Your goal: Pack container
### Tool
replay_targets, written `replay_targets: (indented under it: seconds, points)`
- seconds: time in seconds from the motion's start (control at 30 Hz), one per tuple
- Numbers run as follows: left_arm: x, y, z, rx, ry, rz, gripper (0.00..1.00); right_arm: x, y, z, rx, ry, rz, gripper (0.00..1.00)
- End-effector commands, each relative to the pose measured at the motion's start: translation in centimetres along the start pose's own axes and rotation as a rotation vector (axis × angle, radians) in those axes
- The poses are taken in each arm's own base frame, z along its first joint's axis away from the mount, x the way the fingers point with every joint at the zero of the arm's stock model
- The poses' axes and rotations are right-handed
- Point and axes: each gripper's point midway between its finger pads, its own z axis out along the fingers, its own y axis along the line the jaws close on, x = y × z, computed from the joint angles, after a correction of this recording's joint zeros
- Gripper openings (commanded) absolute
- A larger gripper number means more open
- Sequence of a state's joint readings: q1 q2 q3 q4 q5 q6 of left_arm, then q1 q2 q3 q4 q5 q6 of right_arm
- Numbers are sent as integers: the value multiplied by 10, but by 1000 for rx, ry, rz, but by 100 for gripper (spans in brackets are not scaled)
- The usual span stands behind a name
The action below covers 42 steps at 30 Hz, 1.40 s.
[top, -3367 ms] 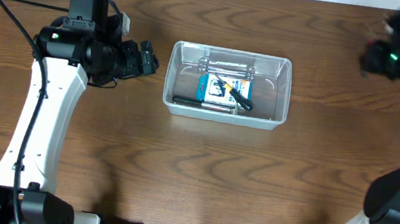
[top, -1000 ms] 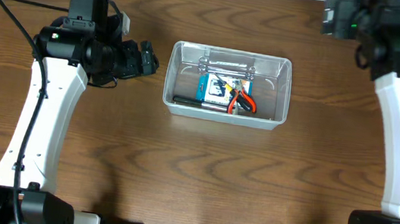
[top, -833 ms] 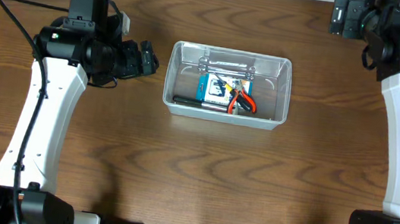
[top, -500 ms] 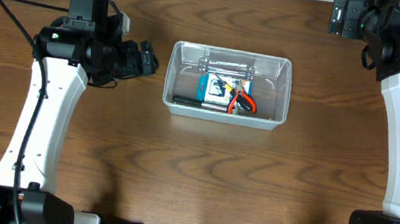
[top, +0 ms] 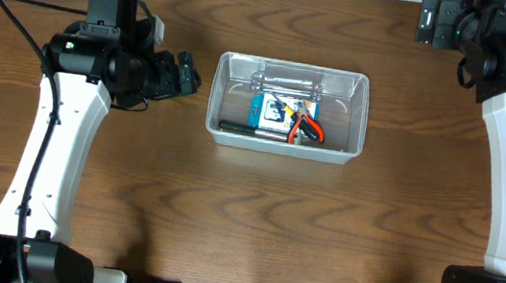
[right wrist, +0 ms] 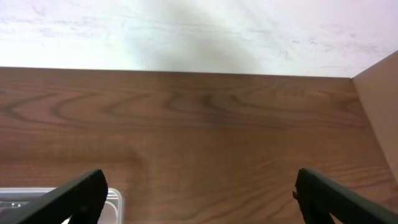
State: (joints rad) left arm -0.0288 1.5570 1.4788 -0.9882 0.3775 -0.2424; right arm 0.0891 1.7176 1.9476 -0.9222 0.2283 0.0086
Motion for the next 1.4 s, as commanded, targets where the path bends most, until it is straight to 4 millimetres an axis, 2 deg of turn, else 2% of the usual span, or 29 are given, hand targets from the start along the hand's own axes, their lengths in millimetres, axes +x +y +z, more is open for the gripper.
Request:
replay_targets:
  seconds: [0.0,0.07,0.17,0.3,0.47,0.53,0.7,0.83,0.93,1.07,1.2,1.37]
  points:
    - [0,0,-2,-7,-6,4,98,0,-4,-9,8,-3,19,99]
    - [0,0,-2,-7,-6,4,98,0,-2,-27,-2,-12,13,99]
    - [0,0,-2,-7,-6,4,98,0,-1,-66,-23,-42,4,99]
    - [0,0,-2,-7,-6,4,98,-5,-8,-141,-51,-155,14,99]
    - [0,0,-2,-7,-6,4,98,-6,-36,-235,-49,-350,57,99]
    - [0,0,-2,-7,-6,4,98,-1,-54,-273,-14,-433,80,98]
    - [0,0,-2,-7,-6,4,98,15,-81,-363,-21,-665,150,99]
    - [0,0,-2,-7,-6,4,98,48,-96,-405,-26,-757,178,99]
    - [0,0,-2,-7,-6,4,98,78,-99,-412,-28,-778,184,99]
    - [0,0,-2,-7,-6,4,98,118,-96,-395,-55,-747,230,99]
    - [0,0,-2,-7,-6,4,98,155,-86,-353,-78,-685,293,99]
    - [0,0,-2,-7,-6,4,98,180,-66,-290,-118,-664,369,99]
